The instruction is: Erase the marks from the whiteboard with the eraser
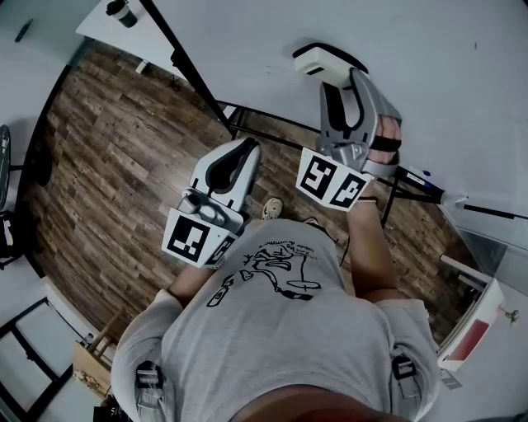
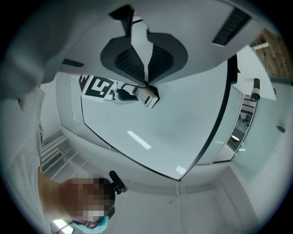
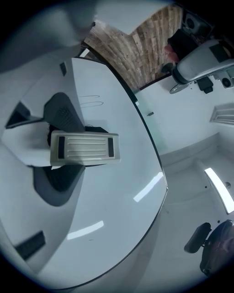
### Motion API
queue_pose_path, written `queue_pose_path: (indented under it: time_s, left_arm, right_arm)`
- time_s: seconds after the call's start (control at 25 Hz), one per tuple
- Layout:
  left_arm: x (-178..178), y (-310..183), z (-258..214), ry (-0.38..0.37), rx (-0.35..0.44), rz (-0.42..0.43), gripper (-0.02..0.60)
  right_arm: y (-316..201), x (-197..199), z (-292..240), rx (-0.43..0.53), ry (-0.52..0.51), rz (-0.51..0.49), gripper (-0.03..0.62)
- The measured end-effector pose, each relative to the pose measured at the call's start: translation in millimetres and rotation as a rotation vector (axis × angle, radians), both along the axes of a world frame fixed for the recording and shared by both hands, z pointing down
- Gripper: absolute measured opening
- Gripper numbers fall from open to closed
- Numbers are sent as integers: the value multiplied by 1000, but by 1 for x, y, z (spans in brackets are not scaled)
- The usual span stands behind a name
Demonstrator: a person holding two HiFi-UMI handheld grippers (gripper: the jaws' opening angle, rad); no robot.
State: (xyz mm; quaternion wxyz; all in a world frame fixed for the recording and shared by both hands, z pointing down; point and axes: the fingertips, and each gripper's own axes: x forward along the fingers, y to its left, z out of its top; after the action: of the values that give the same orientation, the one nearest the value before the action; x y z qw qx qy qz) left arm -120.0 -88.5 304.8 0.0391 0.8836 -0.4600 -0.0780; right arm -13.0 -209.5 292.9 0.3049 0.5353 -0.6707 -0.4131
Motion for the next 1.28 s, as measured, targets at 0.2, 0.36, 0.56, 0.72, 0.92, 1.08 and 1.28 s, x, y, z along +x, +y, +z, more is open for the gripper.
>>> queue_pose_path:
  time_s: [0.2,0.36,0.56,0.72,0.92,1.08,1.28]
  left_arm:
    - [-3,-3,0,0,-1,-3,40]
    - [-4,-6,1,-3,-3,-2,40]
    - [-1,-9,0,-4,0,8,38]
    - [0,-11,0,-5,-3,8,40]
    - [-2,-11,3,-4,-8,1,40]
    - [-6,-10,3,-4,-9,-9,40]
    - [-7,-8,2,-1,-6,-13,40]
  right_arm:
    - [-7,-4,2,10,-3,16,232]
    - [-8,-5,4,27,-2,16,230]
    - [-10,-10,10,33,8,13,230]
    - [-11,-16,19,25,15,1,230]
    - [-14,-25,34,5,26,-16,230]
    - [-14,-28,40,7,33,-21,231]
    - [-15,-35,49,1,51,-31,232]
